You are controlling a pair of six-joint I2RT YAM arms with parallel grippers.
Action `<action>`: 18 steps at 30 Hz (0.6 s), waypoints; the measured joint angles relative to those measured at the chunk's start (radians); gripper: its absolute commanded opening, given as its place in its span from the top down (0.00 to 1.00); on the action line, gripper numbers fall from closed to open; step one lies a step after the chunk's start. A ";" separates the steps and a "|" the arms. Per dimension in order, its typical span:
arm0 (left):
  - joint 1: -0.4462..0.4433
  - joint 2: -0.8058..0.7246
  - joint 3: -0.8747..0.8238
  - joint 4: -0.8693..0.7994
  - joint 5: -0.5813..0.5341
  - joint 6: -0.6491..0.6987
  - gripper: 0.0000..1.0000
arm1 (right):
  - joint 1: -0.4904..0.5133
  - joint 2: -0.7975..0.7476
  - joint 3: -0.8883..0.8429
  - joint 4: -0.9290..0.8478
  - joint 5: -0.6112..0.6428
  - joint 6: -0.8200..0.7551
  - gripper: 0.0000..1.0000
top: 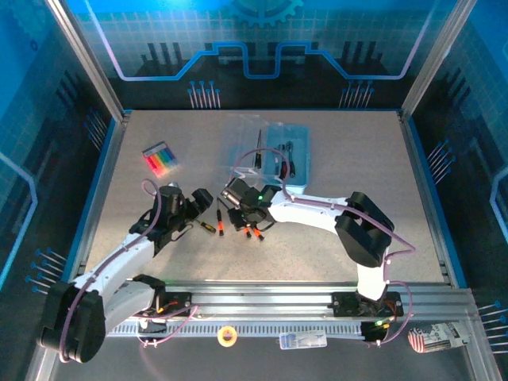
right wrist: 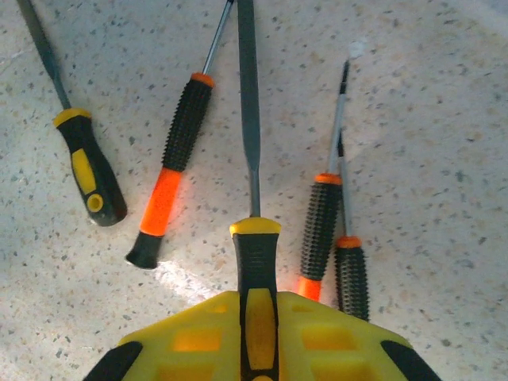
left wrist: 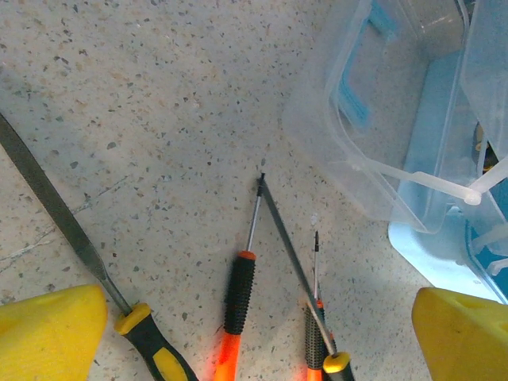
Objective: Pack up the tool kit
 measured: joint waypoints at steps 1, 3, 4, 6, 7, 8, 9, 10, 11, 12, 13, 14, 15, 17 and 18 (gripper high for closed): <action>0.000 -0.004 0.000 0.000 0.000 0.004 0.01 | 0.005 0.002 0.001 0.001 0.000 0.000 0.84; 0.000 -0.012 0.000 0.000 0.000 0.009 0.01 | 0.011 0.015 0.010 0.002 -0.004 0.005 0.84; 0.000 -0.015 0.000 0.000 0.000 0.012 0.01 | 0.014 0.028 0.018 0.005 -0.007 0.008 0.84; 0.000 -0.018 0.000 0.000 0.000 0.013 0.01 | 0.024 0.055 0.027 0.013 -0.008 0.012 0.84; 0.000 -0.018 0.000 0.000 0.000 0.013 0.01 | 0.029 0.069 0.030 0.016 -0.010 0.014 0.84; 0.000 -0.018 0.000 0.000 0.000 0.013 0.01 | 0.036 0.090 0.034 0.016 -0.014 0.016 0.84; 0.000 -0.018 0.000 -0.001 0.000 0.013 0.01 | 0.041 0.108 0.039 0.015 -0.016 0.018 0.83; 0.000 -0.019 0.000 -0.002 -0.001 0.013 0.01 | 0.047 0.130 0.043 0.016 -0.018 0.018 0.83; 0.000 -0.021 0.000 -0.003 -0.001 0.013 0.01 | 0.050 0.145 0.044 0.019 -0.019 0.018 0.82; 0.000 -0.023 0.000 -0.004 -0.001 0.013 0.01 | 0.053 0.149 0.053 0.016 -0.018 0.018 0.81; 0.000 -0.027 0.000 -0.004 -0.001 0.013 0.01 | 0.055 0.150 0.060 0.016 -0.021 0.019 0.78; 0.000 -0.031 0.000 -0.004 -0.001 0.013 0.01 | 0.056 0.154 0.064 0.015 -0.023 0.018 0.75; 0.000 -0.034 0.000 -0.004 -0.001 0.013 0.01 | 0.056 0.157 0.066 0.014 -0.025 0.016 0.73; 0.000 -0.042 -0.001 -0.004 -0.001 0.013 0.01 | 0.056 0.170 0.072 0.003 -0.025 0.015 0.70; 0.000 -0.044 -0.001 -0.004 -0.001 0.013 0.01 | 0.056 0.177 0.077 -0.004 -0.025 0.014 0.69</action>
